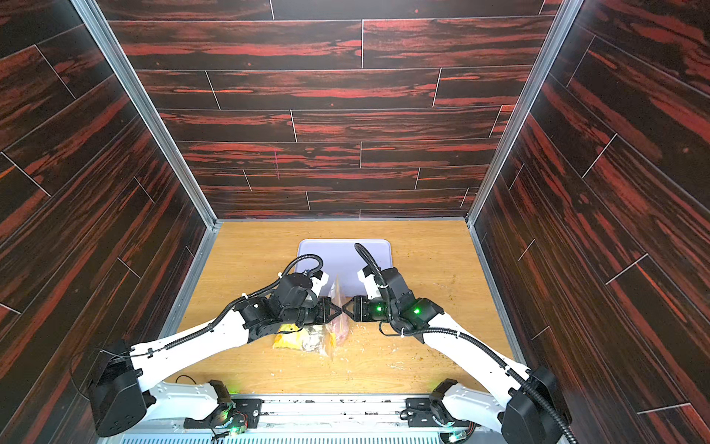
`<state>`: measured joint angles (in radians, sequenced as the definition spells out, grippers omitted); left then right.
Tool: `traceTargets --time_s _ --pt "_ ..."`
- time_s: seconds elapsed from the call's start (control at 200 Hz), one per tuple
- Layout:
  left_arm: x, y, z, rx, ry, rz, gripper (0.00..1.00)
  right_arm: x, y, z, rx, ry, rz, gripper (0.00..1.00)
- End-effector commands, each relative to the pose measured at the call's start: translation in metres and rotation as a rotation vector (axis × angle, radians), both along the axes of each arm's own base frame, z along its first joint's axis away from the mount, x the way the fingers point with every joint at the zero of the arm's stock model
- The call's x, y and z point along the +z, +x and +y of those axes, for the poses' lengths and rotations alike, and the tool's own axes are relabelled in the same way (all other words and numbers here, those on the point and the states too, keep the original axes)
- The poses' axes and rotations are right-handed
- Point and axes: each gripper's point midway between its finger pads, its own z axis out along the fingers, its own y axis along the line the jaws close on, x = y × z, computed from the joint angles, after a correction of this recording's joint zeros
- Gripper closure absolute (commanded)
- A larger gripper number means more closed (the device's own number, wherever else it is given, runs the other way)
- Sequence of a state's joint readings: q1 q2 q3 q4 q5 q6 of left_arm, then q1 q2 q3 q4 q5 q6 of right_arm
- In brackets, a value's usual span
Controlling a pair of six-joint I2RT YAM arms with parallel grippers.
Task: Pour cookies out of the ziploc bag
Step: Open the ziploc bag at the center of the board.
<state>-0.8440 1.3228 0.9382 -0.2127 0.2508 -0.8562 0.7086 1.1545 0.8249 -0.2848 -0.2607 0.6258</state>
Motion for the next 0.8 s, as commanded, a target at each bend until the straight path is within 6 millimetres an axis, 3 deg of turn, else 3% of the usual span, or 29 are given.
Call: traceTargets --time_s 0.0,0.14,0.306,0.797 --pt "0.006 0.002 -0.003 -0.011 0.003 -0.011 1.00 0.019 -0.003 0.004 0.036 0.041 -0.047 0.50" --pt "0.006 0.003 -0.006 -0.016 -0.001 -0.010 1.00 0.022 -0.002 0.008 0.052 0.046 -0.052 0.50" --pt "0.007 0.003 -0.007 -0.020 -0.006 -0.012 1.00 0.011 0.001 0.013 0.057 0.047 -0.031 0.52" --pt "0.011 0.001 -0.003 -0.017 -0.011 -0.021 1.00 -0.002 0.007 0.016 0.038 0.043 -0.014 0.75"
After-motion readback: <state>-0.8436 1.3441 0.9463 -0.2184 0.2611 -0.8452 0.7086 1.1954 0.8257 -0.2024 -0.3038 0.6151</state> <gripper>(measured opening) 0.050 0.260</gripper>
